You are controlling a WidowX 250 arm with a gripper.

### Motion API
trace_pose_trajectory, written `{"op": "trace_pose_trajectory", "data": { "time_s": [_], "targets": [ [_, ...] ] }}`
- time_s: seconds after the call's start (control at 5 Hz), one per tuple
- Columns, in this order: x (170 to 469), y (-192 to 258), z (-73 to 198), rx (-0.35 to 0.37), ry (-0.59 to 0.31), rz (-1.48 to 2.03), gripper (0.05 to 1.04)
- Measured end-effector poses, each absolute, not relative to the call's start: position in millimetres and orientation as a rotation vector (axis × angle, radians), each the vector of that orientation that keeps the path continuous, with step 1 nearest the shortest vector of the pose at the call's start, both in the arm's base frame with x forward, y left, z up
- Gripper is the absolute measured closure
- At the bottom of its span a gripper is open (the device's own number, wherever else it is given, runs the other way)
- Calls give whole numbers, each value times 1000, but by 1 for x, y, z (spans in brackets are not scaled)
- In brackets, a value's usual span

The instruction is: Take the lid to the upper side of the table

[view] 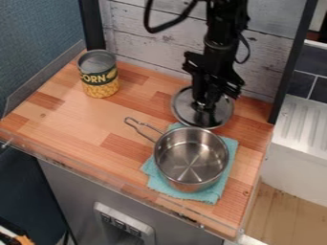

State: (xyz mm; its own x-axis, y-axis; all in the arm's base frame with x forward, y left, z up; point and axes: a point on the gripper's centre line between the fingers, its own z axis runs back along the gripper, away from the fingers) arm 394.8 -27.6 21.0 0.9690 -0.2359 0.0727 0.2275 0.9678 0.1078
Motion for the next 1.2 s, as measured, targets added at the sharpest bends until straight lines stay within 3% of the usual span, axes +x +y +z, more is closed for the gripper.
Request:
{"op": "trace_pose_trajectory", "data": {
  "time_s": [0.4,0.6,0.8,1.0,1.2],
  "targets": [
    [410,-38,17,85,-123,-233,802],
    [413,-40,18,75,-130,-236,740],
    [410,-43,14,53,-123,-247,445],
    [406,-43,31,52,-123,-226,155],
    [399,-42,64,50,-156,-194,72]
  ]
}}
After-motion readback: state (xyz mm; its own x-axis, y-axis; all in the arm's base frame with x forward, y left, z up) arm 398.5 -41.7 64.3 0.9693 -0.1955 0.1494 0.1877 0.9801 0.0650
